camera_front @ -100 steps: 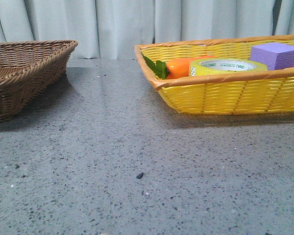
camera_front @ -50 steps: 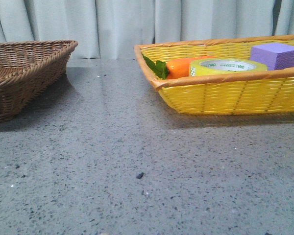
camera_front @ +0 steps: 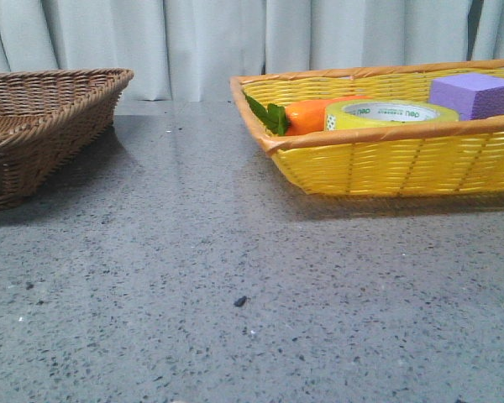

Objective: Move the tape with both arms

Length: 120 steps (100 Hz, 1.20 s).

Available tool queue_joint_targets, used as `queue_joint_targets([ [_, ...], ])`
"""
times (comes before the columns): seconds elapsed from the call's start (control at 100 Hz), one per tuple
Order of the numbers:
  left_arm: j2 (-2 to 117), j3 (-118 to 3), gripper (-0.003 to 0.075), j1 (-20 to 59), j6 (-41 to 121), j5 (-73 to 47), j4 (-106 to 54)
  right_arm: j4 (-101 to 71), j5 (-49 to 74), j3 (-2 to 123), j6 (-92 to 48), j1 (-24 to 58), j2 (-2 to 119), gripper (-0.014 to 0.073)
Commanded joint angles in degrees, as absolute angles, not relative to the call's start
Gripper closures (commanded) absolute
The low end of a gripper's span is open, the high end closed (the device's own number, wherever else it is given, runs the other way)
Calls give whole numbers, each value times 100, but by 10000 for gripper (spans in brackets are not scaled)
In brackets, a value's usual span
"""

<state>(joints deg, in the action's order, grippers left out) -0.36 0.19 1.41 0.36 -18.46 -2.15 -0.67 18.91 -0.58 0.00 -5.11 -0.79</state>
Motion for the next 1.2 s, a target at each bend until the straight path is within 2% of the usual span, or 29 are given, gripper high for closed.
queue_joint_targets([
  [0.0, -199, 68, 741, 131, -30, -1291, -228, -57, 1719, -187, -62, -528, -178, 668],
  [0.28, -199, 68, 741, 131, -30, -878, -228, -72, 816, -187, -62, -528, -178, 668],
  [0.64, -199, 68, 741, 131, 0, -782, -228, -149, 415, -187, -62, -528, -178, 668],
  [1.19, -199, 68, 741, 131, 0, -740, -228, -149, 534, -177, -62, -528, -178, 668],
])
